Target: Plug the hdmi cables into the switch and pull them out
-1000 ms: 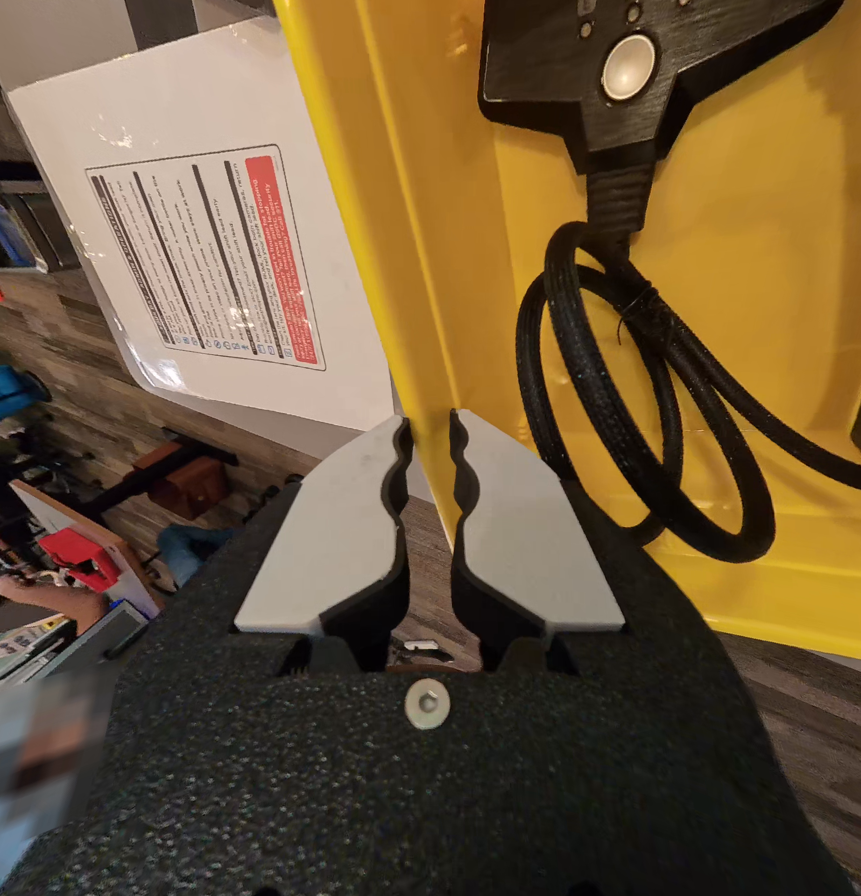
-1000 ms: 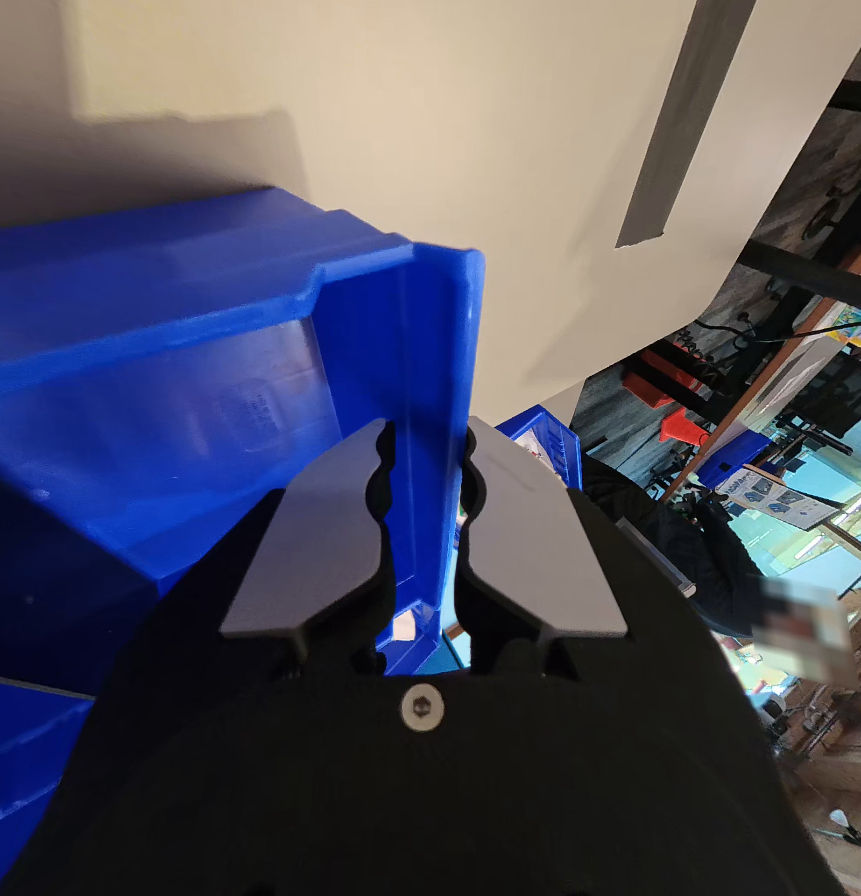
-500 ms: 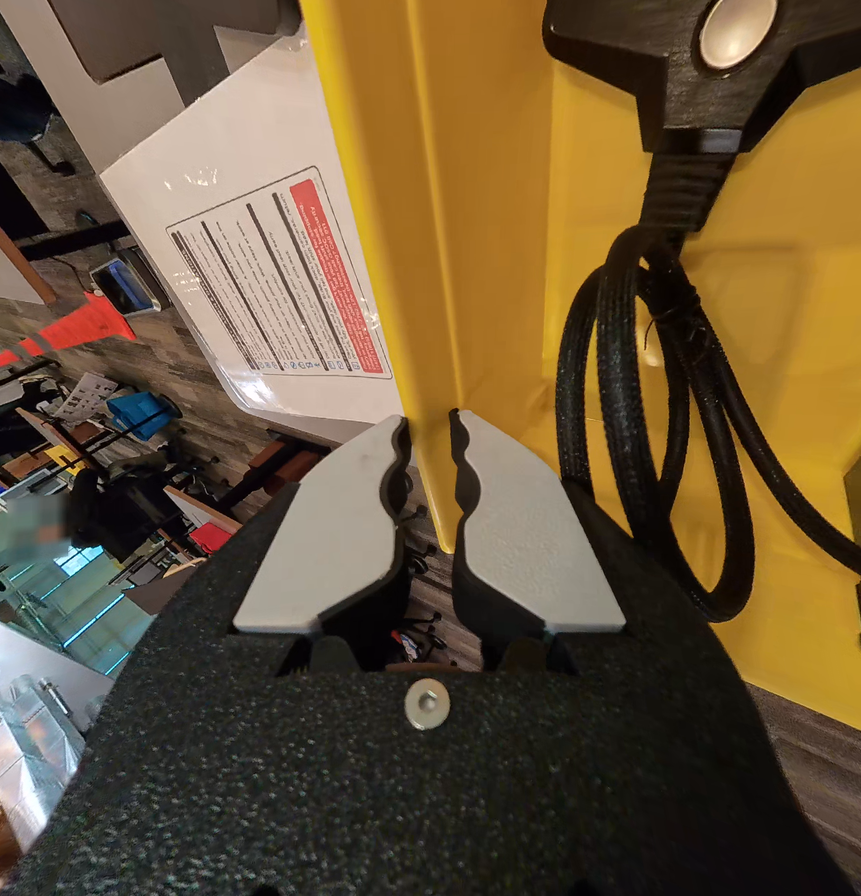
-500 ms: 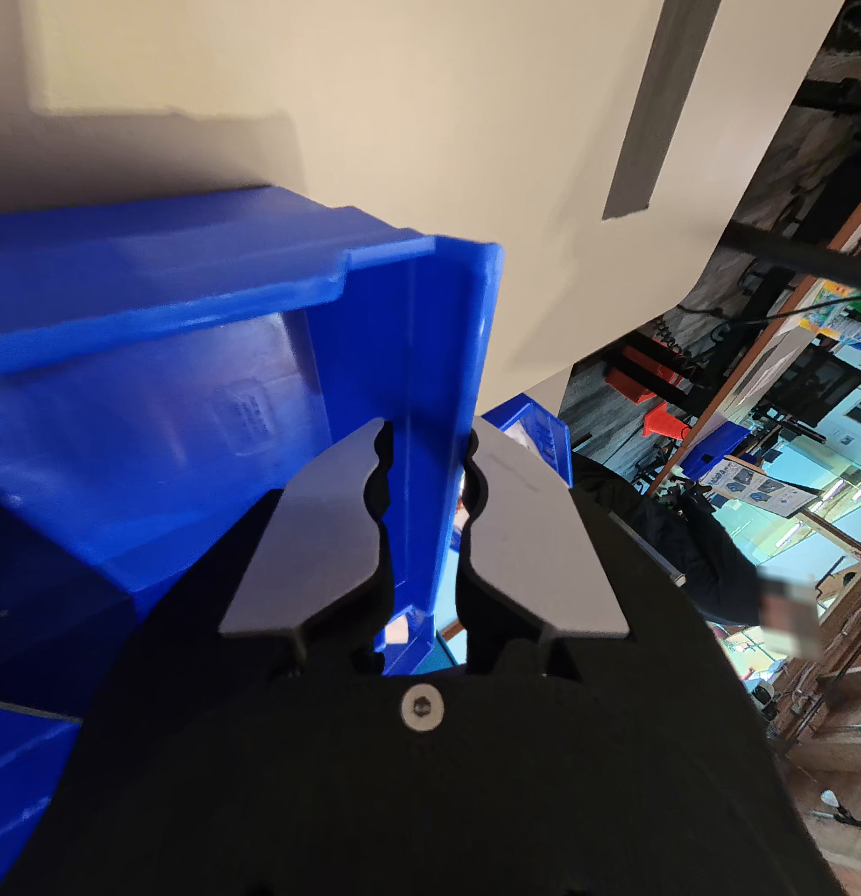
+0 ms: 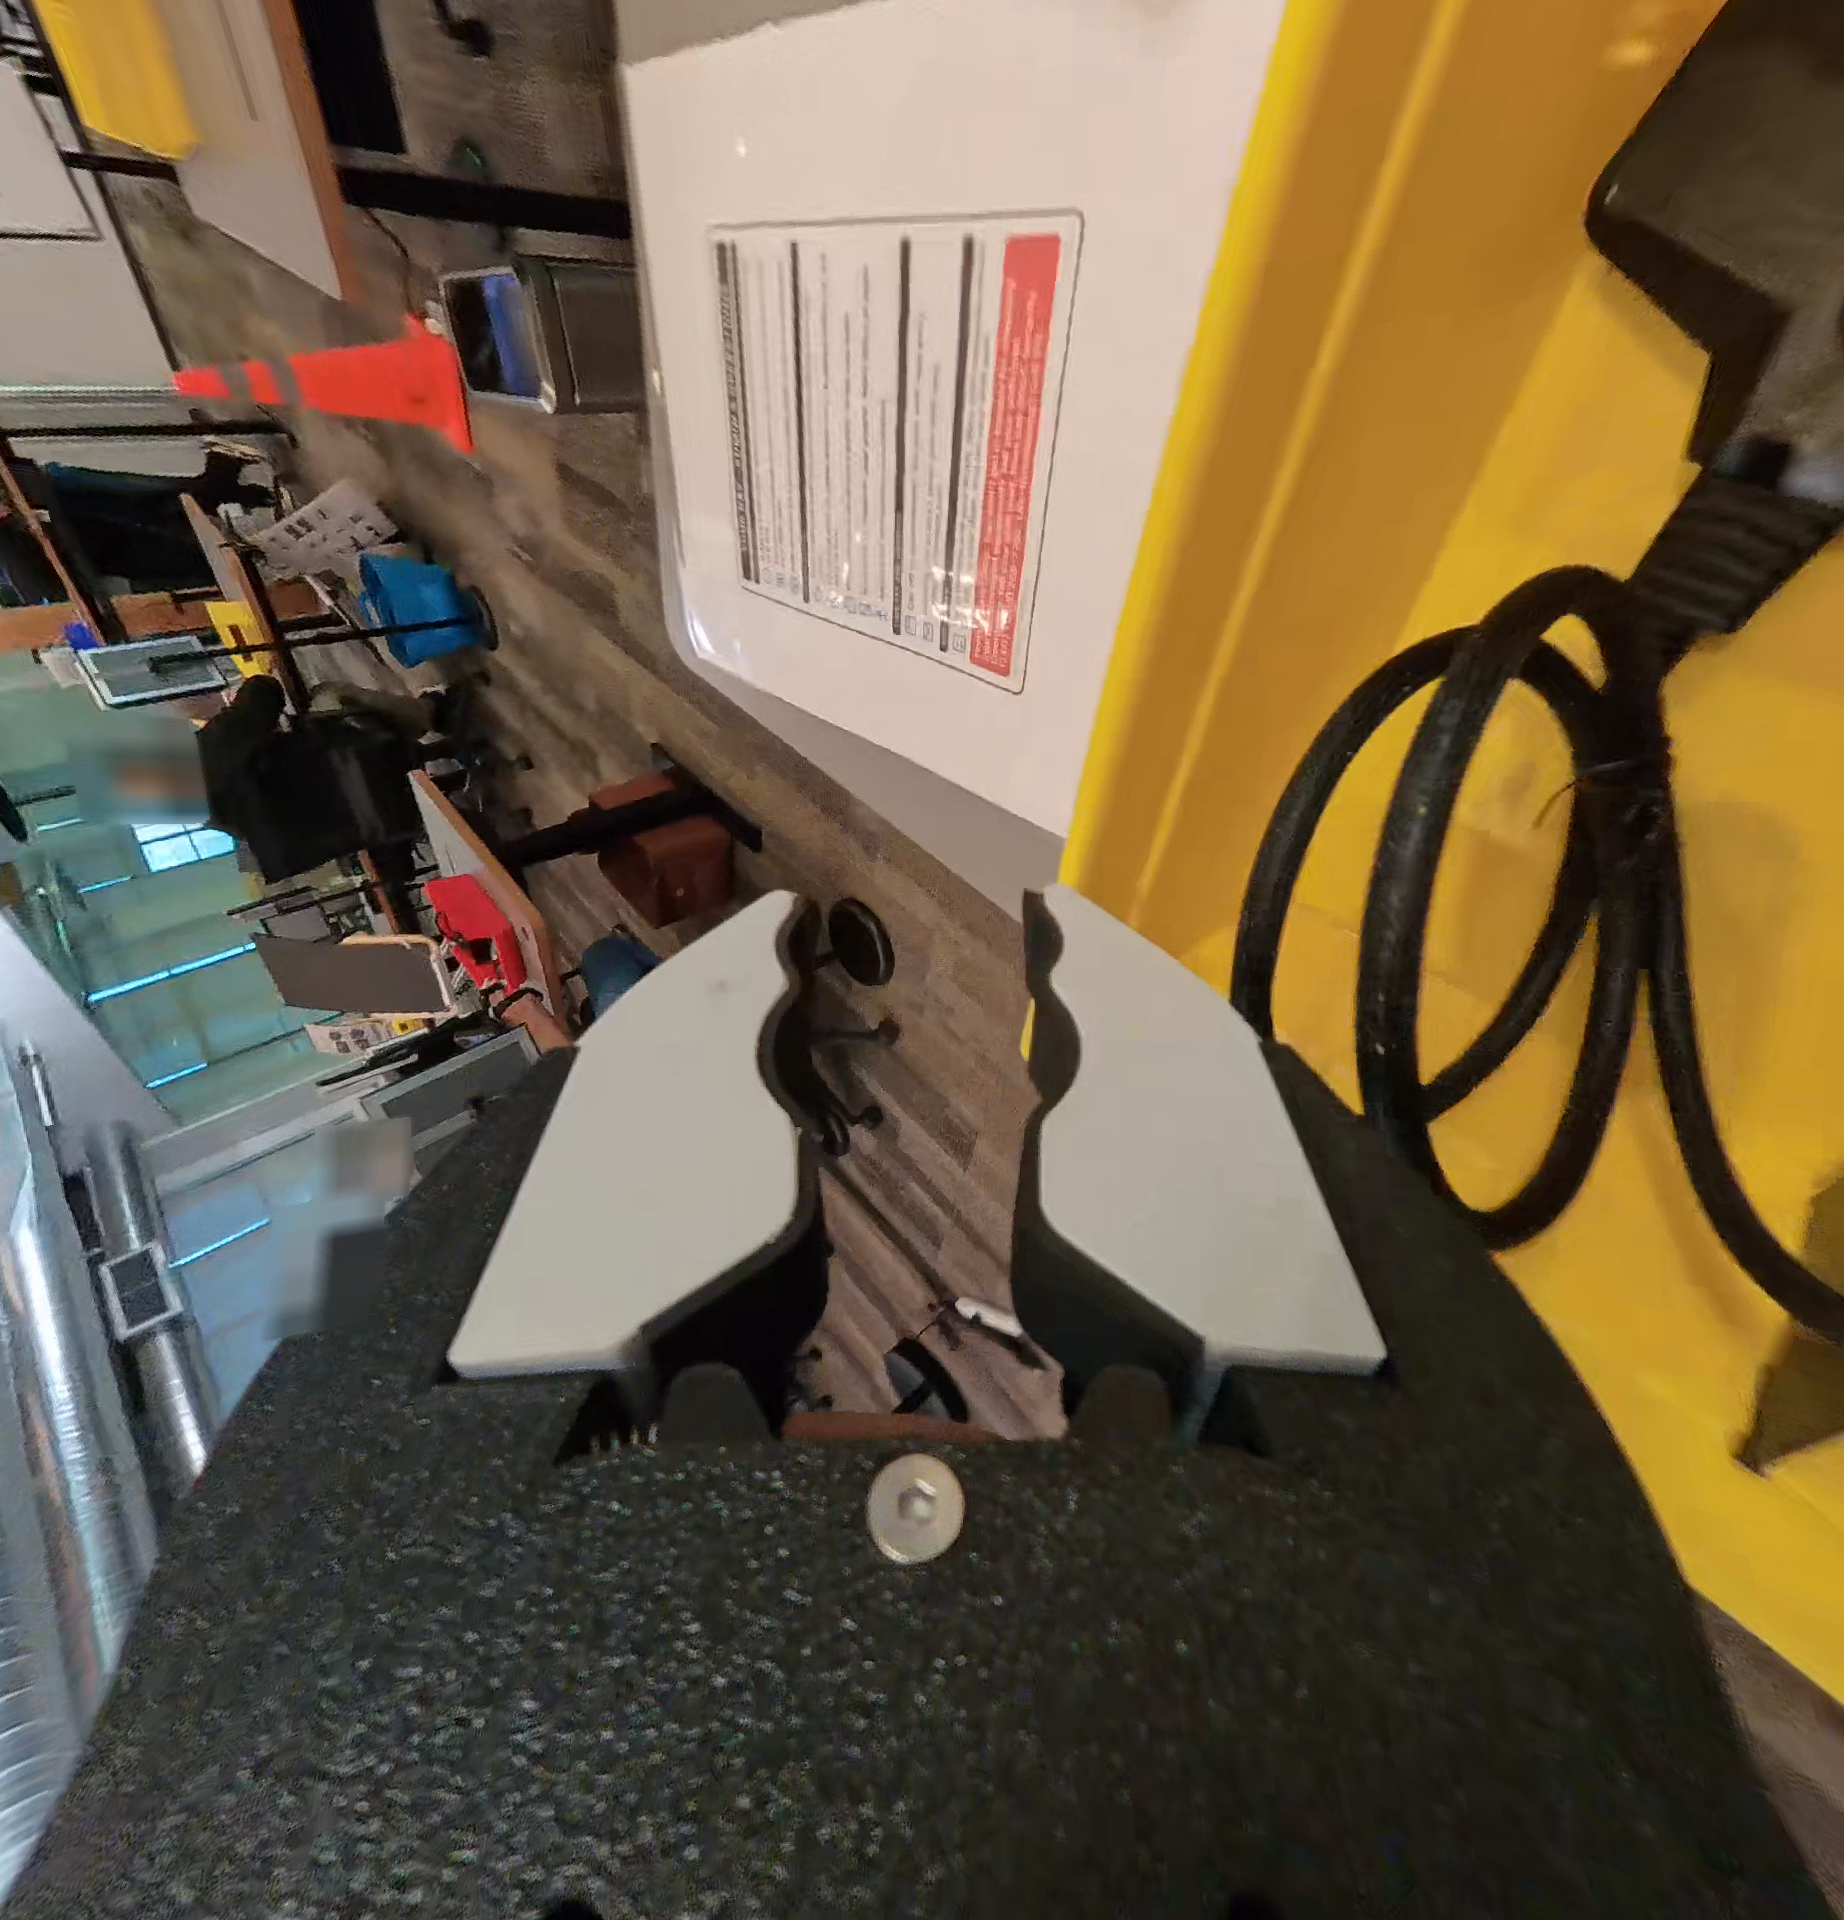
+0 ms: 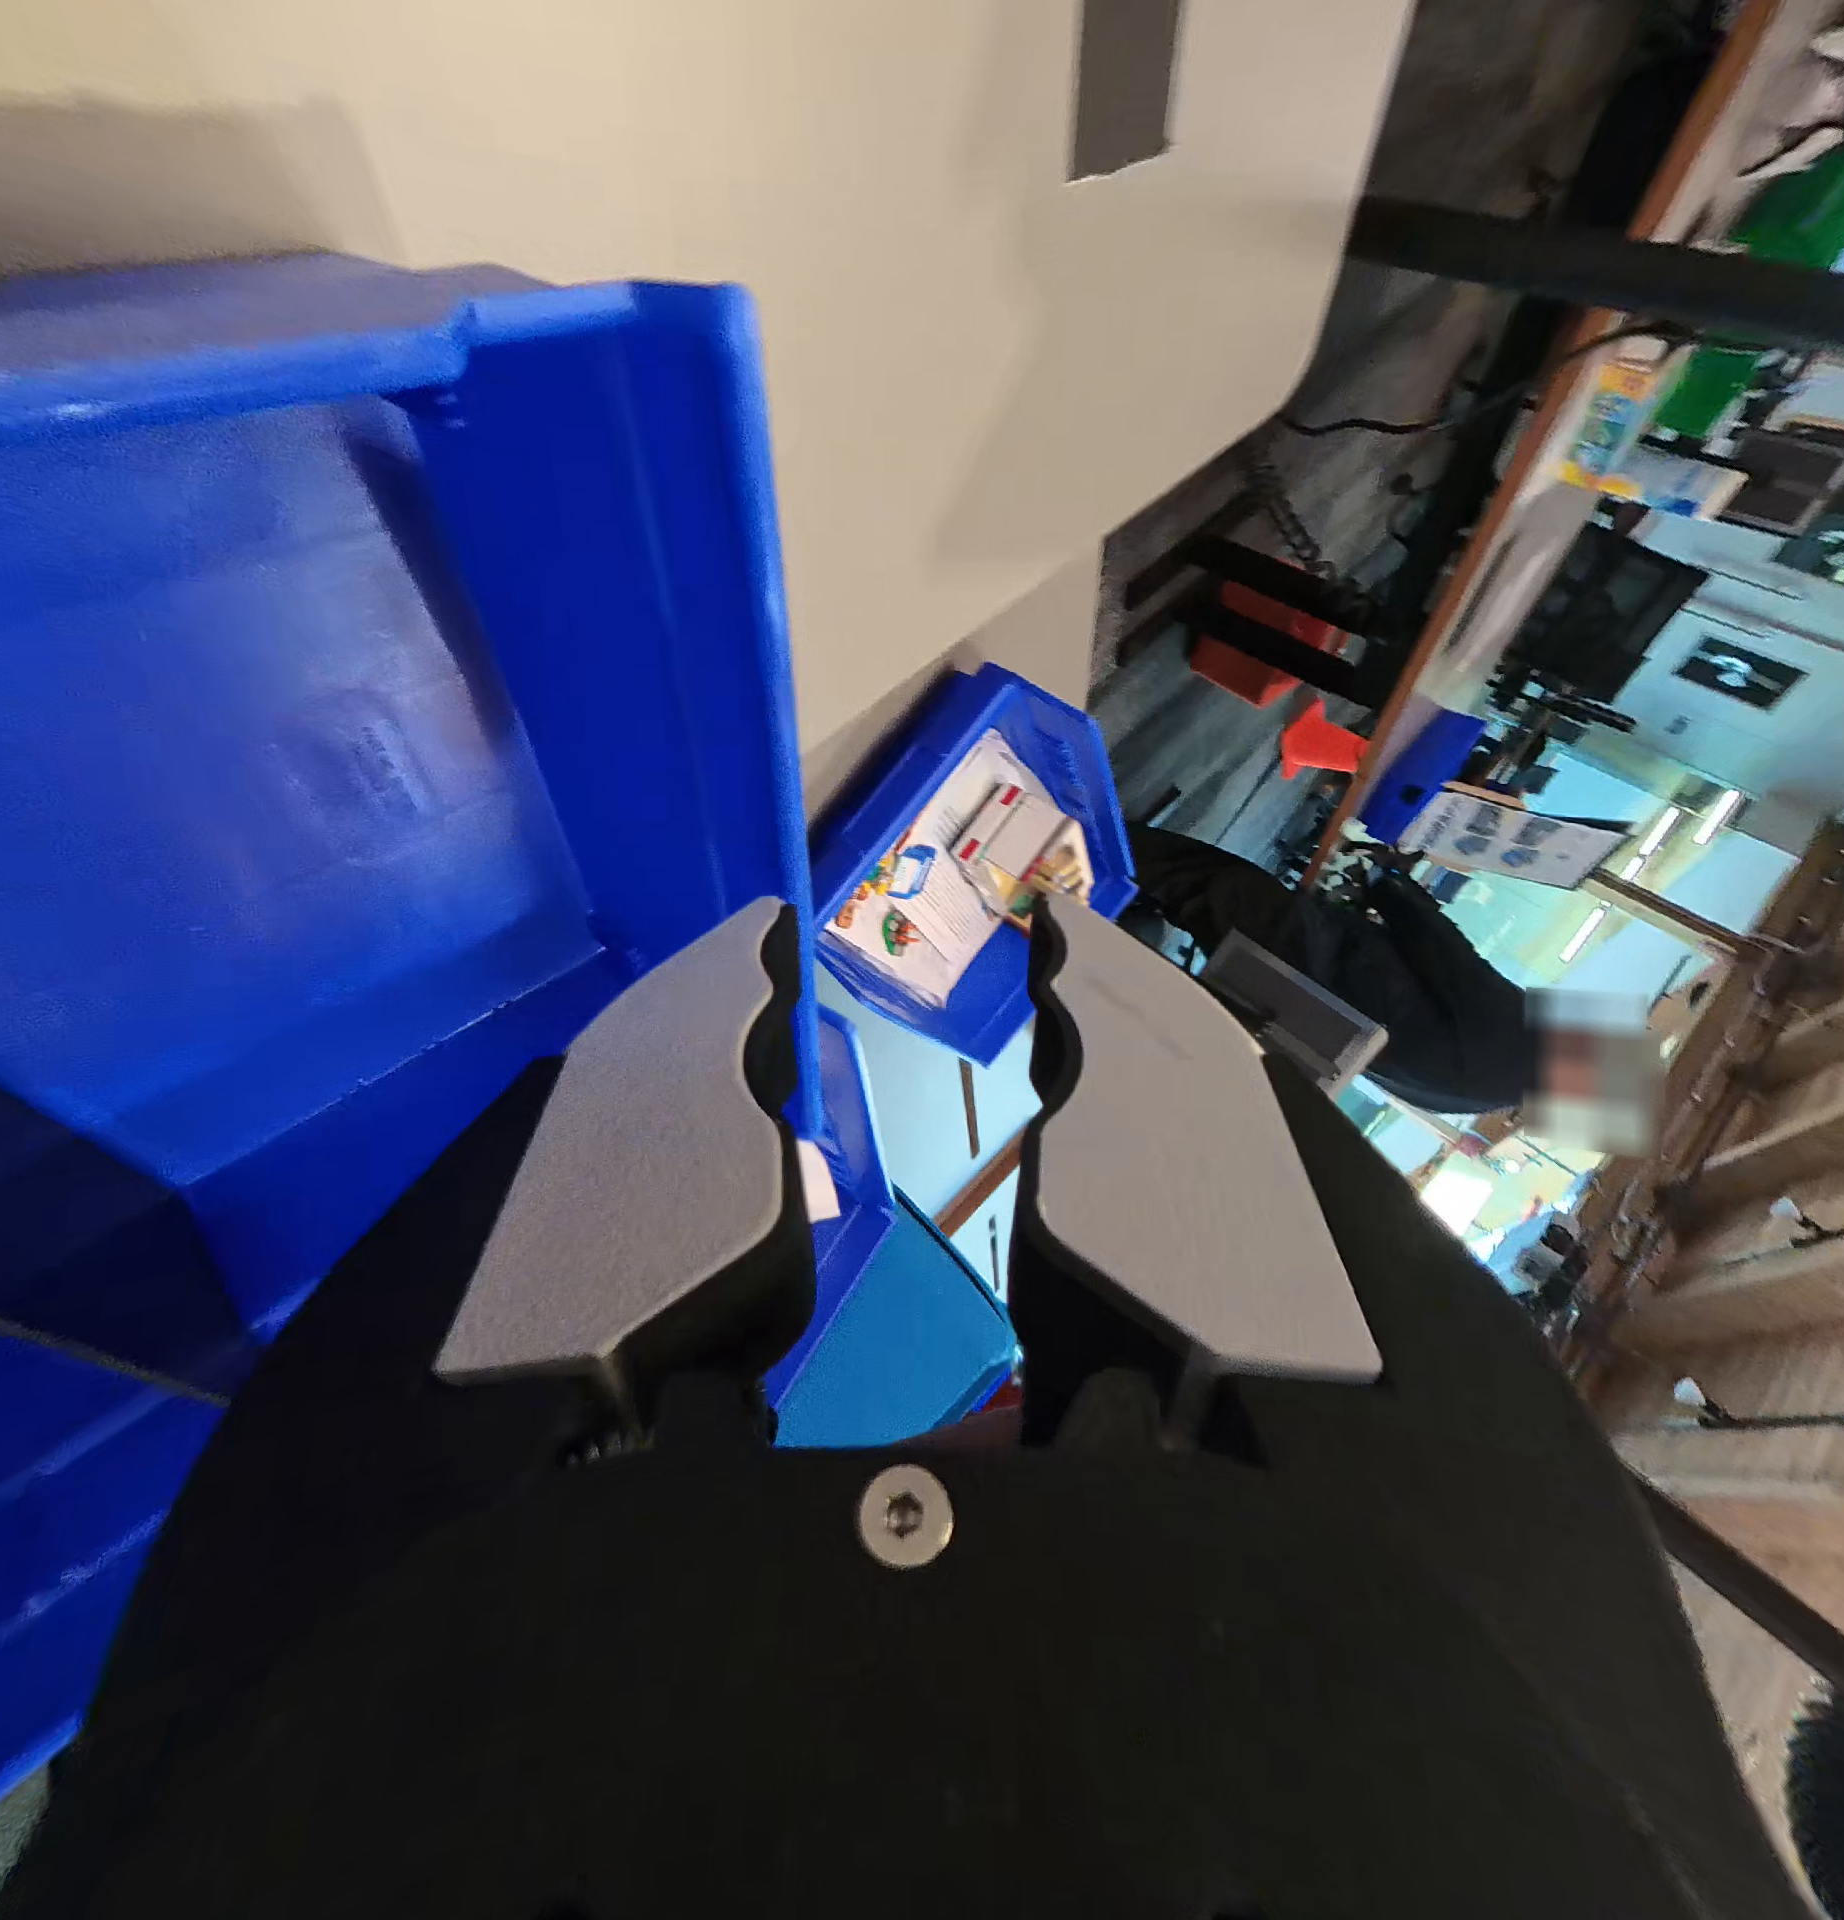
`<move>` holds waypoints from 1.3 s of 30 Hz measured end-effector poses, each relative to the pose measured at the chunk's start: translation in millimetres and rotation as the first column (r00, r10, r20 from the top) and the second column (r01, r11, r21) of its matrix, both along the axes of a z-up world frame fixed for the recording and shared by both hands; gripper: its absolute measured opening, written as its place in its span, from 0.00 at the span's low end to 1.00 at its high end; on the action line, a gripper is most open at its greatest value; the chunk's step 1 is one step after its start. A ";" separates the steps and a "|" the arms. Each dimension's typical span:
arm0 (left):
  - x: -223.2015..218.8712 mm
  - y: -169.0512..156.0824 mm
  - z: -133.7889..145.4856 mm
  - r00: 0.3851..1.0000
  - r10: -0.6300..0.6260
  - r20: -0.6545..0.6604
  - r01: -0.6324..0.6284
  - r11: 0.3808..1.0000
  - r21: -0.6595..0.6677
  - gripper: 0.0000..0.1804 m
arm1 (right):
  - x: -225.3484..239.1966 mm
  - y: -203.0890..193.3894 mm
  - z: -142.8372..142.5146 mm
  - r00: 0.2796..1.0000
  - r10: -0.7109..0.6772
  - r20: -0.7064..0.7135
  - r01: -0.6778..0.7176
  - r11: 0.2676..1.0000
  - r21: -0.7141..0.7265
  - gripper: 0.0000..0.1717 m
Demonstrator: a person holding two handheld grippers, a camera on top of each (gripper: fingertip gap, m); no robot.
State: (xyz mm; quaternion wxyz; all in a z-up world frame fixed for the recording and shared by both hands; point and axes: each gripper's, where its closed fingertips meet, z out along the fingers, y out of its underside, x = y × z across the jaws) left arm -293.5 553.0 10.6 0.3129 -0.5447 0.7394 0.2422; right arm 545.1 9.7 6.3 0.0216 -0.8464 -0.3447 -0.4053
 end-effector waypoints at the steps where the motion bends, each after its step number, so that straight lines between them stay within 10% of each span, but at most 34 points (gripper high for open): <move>1: -1.2 -7.3 7.0 1.000 0.004 0.031 -0.004 1.000 -0.007 0.21 | -8.5 0.4 10.1 1.000 0.006 0.006 -0.006 1.000 0.024 0.25; 6: -3.0 -63.1 21.4 0.990 0.024 0.141 0.000 0.986 -0.169 0.23 | -120.2 24.0 28.4 0.987 0.139 -0.079 -0.126 0.981 0.148 0.26; 14: 0.7 -73.9 -10.9 0.996 0.075 0.045 -0.062 0.968 -0.245 0.29 | -343.3 53.9 -67.1 0.841 0.409 -0.355 -0.359 0.912 0.201 0.24; 19: -20.9 -42.0 -42.1 0.970 0.195 -0.147 -0.217 0.964 -0.156 0.29 | -378.6 64.6 -113.9 0.800 0.432 -0.416 -0.350 0.900 0.261 0.24; 24: -28.2 -37.6 -45.8 0.953 0.246 -0.177 -0.267 0.958 -0.106 0.04 | -375.0 83.6 -121.4 0.774 0.427 -0.467 -0.244 0.882 0.402 0.20; 39: 87.3 -125.1 221.3 0.994 0.002 0.110 -0.039 0.941 0.335 0.04 | -349.8 101.3 -114.3 0.728 0.505 -0.464 -0.133 0.768 0.627 0.13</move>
